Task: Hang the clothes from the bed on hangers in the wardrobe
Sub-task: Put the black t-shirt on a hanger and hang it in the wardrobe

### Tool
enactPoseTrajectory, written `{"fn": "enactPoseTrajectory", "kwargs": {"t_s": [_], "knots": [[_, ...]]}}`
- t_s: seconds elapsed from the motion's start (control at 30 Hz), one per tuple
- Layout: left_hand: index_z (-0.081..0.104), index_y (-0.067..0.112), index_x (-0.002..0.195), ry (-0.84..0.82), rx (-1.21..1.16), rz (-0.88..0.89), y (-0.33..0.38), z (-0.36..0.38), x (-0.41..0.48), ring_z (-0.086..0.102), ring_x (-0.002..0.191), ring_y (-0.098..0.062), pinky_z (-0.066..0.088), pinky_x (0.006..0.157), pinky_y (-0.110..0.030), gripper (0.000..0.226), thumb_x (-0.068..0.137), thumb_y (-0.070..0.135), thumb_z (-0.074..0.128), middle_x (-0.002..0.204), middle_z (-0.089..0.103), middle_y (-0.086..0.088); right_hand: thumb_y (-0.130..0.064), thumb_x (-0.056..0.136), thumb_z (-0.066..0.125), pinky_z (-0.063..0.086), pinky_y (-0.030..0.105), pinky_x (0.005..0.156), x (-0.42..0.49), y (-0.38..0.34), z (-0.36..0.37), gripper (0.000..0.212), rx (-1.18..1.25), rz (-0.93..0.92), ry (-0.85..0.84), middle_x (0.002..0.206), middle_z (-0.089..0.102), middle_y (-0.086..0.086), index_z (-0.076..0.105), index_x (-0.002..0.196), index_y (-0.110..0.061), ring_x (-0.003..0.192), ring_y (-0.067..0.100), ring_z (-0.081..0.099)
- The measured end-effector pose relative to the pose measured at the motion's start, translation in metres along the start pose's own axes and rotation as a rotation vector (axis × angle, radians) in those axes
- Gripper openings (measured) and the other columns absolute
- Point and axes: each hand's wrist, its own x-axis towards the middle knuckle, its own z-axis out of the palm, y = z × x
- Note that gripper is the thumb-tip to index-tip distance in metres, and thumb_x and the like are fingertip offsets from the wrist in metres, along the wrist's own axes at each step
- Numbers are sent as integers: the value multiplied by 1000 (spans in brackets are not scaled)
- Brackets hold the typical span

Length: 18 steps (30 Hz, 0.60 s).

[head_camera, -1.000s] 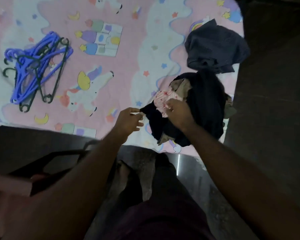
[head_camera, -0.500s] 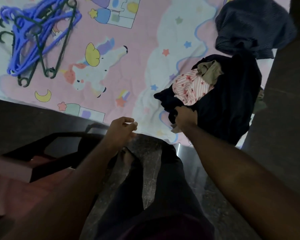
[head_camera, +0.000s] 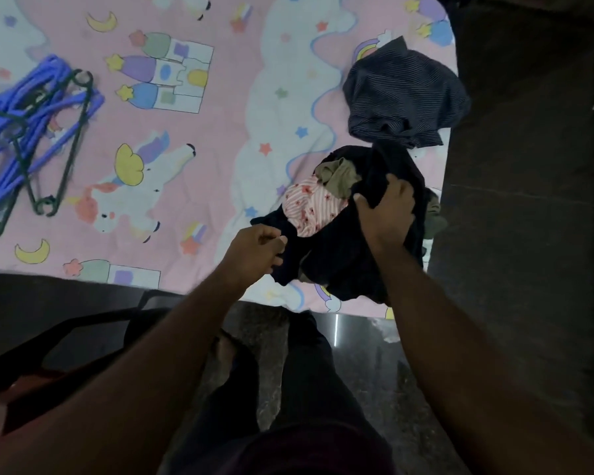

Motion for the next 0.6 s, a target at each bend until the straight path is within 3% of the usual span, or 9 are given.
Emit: {"fn": "enactPoseTrajectory", "kwargs": {"t_s": [0.07,0.13,0.2,0.3,0.4,0.53,0.6], "knots": [[59,8,116,-3,21,-5,4,9,2,66,81,-23,50,64,-28,23,96,19,58,100,69,-13,-34,93,61,43,45,93,19,7,-3,37,36,100,-46,132,55,12,59,124,-15,121,33,51],[59,8,117,1,36,-10,7,14,2,67,82,-24,51,67,-30,24,96,20,58,99,69,-12,-19,96,54,43,31,82,30,10,-5,19,201,189,-59,116,69,9,69,104,-11,109,30,61],[60,8,116,6,45,-12,14,18,2,67,83,-25,51,69,-33,24,96,20,58,98,69,-12,-13,98,49,39,23,78,34,7,-15,21,365,301,-13,112,70,8,68,104,-4,105,27,62],[61,8,112,13,66,7,30,22,0,67,82,-24,53,70,-33,20,96,20,58,100,70,-14,-16,102,47,41,23,79,24,-12,-48,22,564,341,114,97,62,6,61,104,0,89,19,56],[64,6,108,35,24,67,61,31,1,66,79,-19,53,69,-30,26,98,28,56,104,70,-18,-18,102,48,39,20,70,-4,-39,-89,15,748,220,147,87,57,1,58,95,-9,72,7,48],[67,17,116,-126,-225,10,118,50,-2,69,93,-17,55,83,-35,60,91,67,43,105,73,-4,-17,100,52,45,27,75,-57,-66,-126,15,852,-23,-125,83,58,-5,56,86,-19,75,4,50],[68,16,111,-197,-290,3,135,61,-1,69,98,-22,54,87,-39,52,91,61,51,105,73,-6,-13,100,51,44,24,71,-76,-72,-140,14,890,-137,-220,78,55,-6,56,86,-11,71,2,48]]}}
